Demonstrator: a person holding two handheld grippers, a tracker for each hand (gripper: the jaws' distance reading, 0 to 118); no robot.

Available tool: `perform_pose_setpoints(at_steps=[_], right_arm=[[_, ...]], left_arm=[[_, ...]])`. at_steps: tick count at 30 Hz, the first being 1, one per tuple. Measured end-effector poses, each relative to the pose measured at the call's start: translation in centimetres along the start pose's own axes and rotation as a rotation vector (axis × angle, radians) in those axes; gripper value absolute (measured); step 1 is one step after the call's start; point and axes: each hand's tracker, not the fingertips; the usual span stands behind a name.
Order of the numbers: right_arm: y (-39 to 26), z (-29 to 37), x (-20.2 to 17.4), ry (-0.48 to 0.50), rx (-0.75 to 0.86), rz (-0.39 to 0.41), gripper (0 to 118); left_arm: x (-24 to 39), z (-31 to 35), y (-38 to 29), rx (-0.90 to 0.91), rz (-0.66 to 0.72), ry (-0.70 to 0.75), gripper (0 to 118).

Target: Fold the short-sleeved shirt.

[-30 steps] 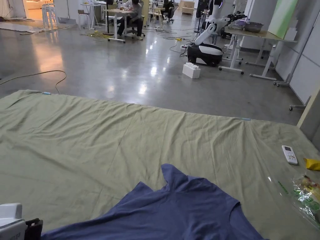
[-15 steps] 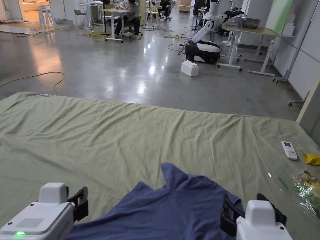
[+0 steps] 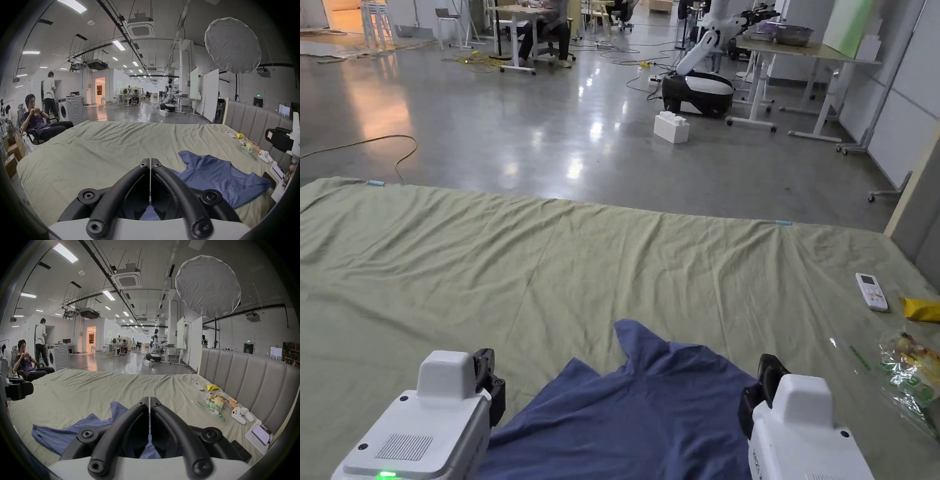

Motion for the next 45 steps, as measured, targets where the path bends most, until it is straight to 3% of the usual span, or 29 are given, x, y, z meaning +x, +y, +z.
perform_pose_setpoints(at_steps=[5, 17, 19, 21, 22, 23, 30, 38, 41, 43, 45], right_arm=[[-0.5, -0.4, 0.5, 0.003, -0.014, -0.019, 3], [-2.6, -2.0, 0.7, 0.061, -0.111, -0.026, 3], [-2.7, -2.1, 0.6, 0.066, -0.123, -0.026, 3], [-3.1, -2.3, 0.5, 0.07, -0.153, -0.035, 3], [-3.2, -2.4, 0.5, 0.071, -0.162, -0.035, 3], [-3.2, -2.4, 0.5, 0.074, -0.163, -0.031, 3], [-3.9, -2.7, 0.4, 0.081, -0.193, 0.001, 3], [-4.7, -3.5, -0.2, 0.1, -0.235, 0.019, 3], [-5.0, -4.1, -0.6, 0.111, -0.249, 0.032, 3], [-5.3, -4.8, -0.8, 0.121, -0.261, 0.033, 3], [-5.4, -5.6, -1.2, 0.13, -0.273, 0.038, 3]], left_arm=[[-1.7, -0.5, -0.5, -0.038, -0.033, 0.001, 1], [-12.6, -3.8, -6.4, -0.432, 0.058, 0.09, 1], [-13.7, -4.3, -7.2, -0.486, 0.105, 0.121, 21], [-14.8, -5.0, -7.8, -0.531, 0.146, 0.133, 57], [-15.4, -5.4, -8.1, -0.547, 0.168, 0.135, 65], [-15.9, -5.8, -8.5, -0.57, 0.187, 0.142, 66], [-17.3, -7.1, -10.7, -0.684, 0.24, 0.151, 66], [-15.8, -8.3, -12.8, -0.719, 0.078, 0.177, 64], [-15.4, -8.3, -12.9, -0.708, 0.066, 0.164, 49], [-15.3, -8.3, -12.9, -0.696, 0.082, 0.145, 24], [-15.5, -8.6, -12.9, -0.694, 0.091, 0.125, 7]])
